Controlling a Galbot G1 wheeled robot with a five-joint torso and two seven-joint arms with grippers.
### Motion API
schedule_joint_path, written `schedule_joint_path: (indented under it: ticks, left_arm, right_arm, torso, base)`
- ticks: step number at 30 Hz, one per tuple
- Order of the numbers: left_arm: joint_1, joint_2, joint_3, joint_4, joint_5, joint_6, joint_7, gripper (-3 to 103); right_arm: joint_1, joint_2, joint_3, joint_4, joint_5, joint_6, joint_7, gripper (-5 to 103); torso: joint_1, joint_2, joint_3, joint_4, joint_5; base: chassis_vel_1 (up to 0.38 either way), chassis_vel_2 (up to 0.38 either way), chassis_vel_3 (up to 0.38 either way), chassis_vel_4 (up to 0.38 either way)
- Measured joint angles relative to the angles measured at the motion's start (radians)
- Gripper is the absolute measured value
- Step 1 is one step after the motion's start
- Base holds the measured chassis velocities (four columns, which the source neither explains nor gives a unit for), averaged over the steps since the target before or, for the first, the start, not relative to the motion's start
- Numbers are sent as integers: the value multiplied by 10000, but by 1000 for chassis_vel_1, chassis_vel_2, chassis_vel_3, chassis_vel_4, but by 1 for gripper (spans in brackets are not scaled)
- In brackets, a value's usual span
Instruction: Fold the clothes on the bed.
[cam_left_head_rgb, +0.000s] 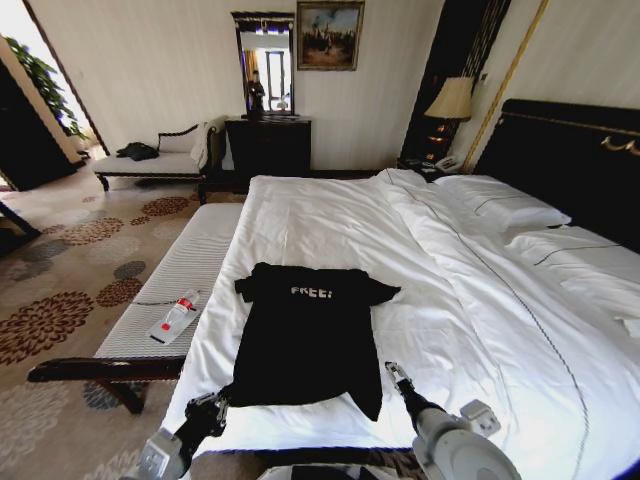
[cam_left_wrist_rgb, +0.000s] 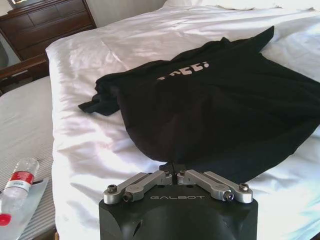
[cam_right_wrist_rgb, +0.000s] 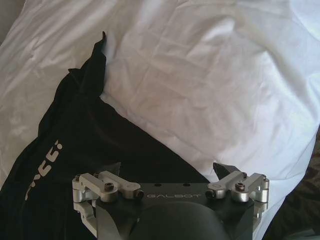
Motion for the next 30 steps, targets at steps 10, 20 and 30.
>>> schedule_joint_path:
  ticks: [10,20,30]
  left_arm:
    - [-459,-114,-508,18,-634,58,35,0]
    - [-1205,-216,-150,34,-1125,29,241,0]
    - [-1959,-34,485,210,-2861,301,413,0]
  right_arm:
    - [48,-19,56,0,-1,-4,8,100]
    - [157,17,-130,0,-123,-12,12,100]
    - [173,-5,-80,-9,-144,-16,6,100]
  torso:
    - [0,0,0,0,0]
    - [0,0,0,1,0]
    - [-1,0,0,-1,1]
  base:
    - [0,0,0,0]
    - [0,0,0,0]
    - [0,0,0,0]
